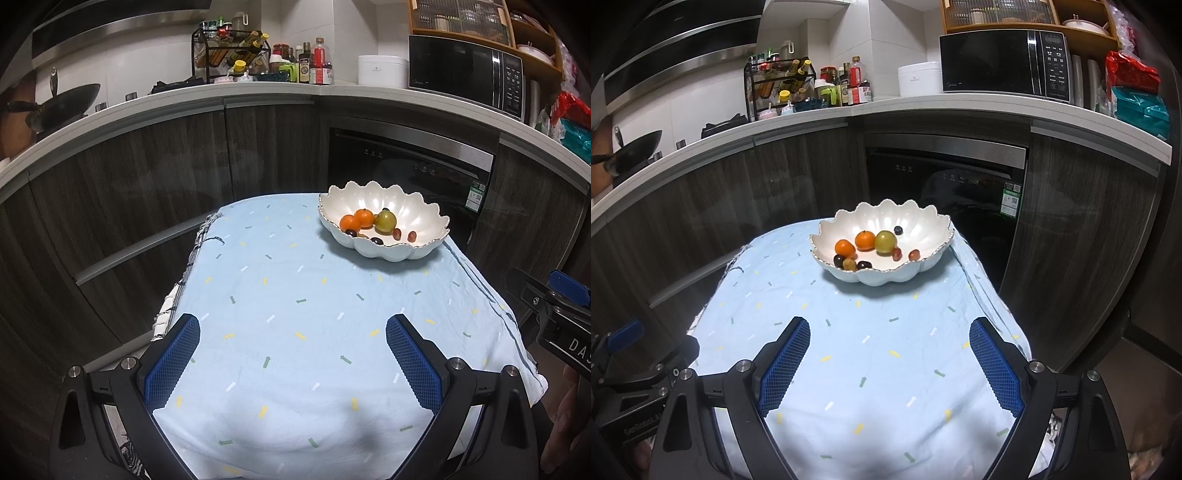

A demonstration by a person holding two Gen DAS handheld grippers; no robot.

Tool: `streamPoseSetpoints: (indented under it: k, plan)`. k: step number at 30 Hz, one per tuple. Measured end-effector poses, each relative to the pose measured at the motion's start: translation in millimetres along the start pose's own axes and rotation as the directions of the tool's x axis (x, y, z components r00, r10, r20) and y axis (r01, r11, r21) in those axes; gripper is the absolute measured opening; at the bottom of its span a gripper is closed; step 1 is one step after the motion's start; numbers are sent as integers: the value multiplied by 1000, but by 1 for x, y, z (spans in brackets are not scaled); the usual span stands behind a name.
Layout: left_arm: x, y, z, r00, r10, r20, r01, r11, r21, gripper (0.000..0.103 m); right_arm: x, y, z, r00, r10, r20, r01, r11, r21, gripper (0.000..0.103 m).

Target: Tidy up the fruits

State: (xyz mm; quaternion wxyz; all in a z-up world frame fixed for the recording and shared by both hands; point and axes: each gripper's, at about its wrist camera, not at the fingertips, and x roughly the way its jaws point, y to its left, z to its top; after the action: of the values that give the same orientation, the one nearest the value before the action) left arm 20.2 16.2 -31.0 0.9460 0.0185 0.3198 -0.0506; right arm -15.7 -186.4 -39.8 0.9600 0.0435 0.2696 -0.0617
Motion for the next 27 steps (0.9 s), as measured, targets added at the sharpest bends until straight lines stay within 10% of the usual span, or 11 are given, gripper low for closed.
streamPoseSetpoints:
  k: [27]
  plan:
    - [1,-3,0,1000,-10,-10,10,1000,7,103,1,3,-2,1000,7,-9,-7,1000,2,89]
